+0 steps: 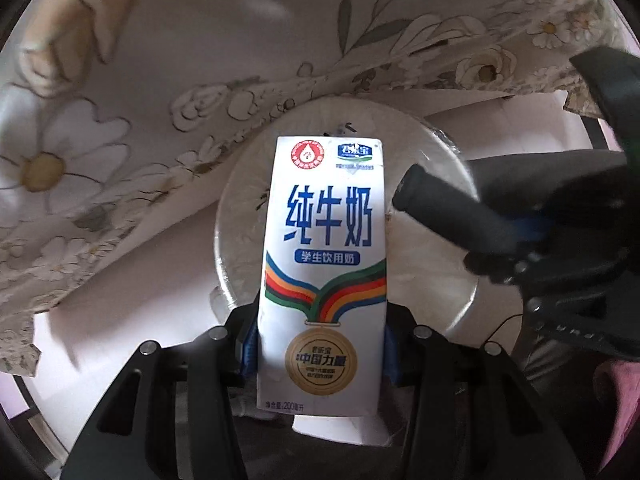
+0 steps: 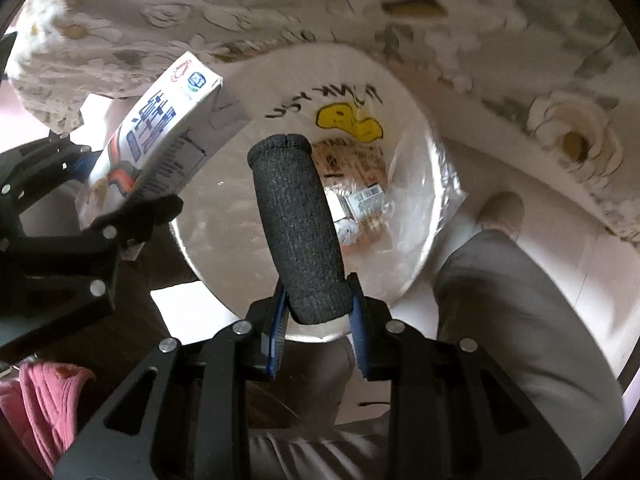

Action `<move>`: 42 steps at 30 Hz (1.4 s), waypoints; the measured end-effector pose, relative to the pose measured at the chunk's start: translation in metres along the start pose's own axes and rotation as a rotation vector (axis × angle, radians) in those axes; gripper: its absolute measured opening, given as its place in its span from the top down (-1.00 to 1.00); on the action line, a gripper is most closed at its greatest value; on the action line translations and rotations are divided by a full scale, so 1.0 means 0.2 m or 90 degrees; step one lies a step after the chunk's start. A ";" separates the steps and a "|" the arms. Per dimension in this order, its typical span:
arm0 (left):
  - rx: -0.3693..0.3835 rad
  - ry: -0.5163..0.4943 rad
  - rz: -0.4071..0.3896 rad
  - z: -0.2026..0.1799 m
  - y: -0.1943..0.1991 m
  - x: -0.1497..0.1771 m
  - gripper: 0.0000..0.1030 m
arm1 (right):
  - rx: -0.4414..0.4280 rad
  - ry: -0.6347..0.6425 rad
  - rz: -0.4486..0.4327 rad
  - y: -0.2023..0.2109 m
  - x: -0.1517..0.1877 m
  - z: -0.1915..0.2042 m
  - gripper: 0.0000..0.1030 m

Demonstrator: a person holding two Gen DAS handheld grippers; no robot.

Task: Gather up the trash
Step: 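Carry the milk carton and foam tube with both tools over the lined bowl, then open both tools to drop the carton and foam tube into the bowl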

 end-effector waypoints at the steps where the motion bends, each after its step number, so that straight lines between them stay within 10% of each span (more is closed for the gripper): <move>1: 0.004 0.002 0.000 0.00 -0.02 0.00 0.05 | -0.002 -0.005 0.004 -0.02 -0.01 0.00 0.42; 26: 0.083 0.066 0.041 0.05 -0.29 -0.05 0.03 | 0.022 -0.025 0.070 -0.23 -0.09 -0.03 0.41; 42: 0.071 0.087 0.029 0.09 -0.27 -0.06 -0.19 | 0.025 -0.042 0.050 -0.17 -0.10 -0.03 0.02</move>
Point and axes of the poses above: each gripper's, at about its wrist camera, not at the fingertips, and y roughly against the way its jaws point, z to its left, x to its underside, the point moved 10 cm from there along -y, roughly the way its jaws point, and after that the axes turned 7 degrees about z, right-handed, at the moved point
